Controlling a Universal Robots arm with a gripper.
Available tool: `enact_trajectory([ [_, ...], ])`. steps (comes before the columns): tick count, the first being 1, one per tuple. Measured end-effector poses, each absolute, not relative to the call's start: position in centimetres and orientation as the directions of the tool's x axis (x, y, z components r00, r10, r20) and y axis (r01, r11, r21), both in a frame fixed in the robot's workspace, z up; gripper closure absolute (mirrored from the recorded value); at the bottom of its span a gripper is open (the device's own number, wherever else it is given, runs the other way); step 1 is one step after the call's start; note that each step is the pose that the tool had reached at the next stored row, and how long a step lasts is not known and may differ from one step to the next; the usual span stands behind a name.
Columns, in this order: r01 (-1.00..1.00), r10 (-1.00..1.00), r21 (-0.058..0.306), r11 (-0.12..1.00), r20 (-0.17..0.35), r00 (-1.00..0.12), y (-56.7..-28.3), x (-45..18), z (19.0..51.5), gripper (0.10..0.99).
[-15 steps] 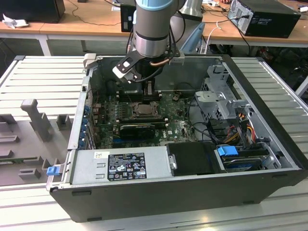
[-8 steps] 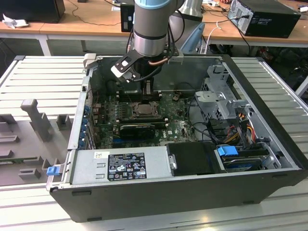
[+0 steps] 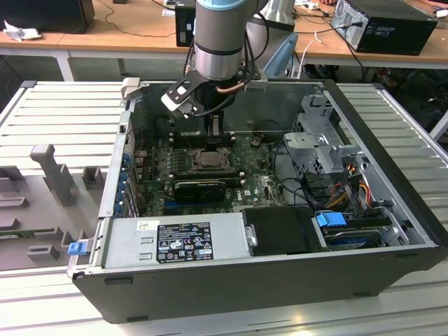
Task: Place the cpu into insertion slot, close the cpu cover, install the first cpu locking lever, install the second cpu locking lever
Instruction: 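Install the first cpu locking lever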
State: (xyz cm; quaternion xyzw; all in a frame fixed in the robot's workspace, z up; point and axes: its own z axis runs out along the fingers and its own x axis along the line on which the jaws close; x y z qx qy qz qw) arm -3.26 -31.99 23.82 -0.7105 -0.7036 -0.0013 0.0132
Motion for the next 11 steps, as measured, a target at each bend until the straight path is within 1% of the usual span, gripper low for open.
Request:
enact_trajectory([
  [6,1.0,1.0,-0.017,-0.01,0.021,0.01,-32.0,-3.3,24.4,0.98],
  [11,1.0,1.0,-0.017,-0.01,0.021,0.01,-32.0,-3.3,25.6,0.98],
])
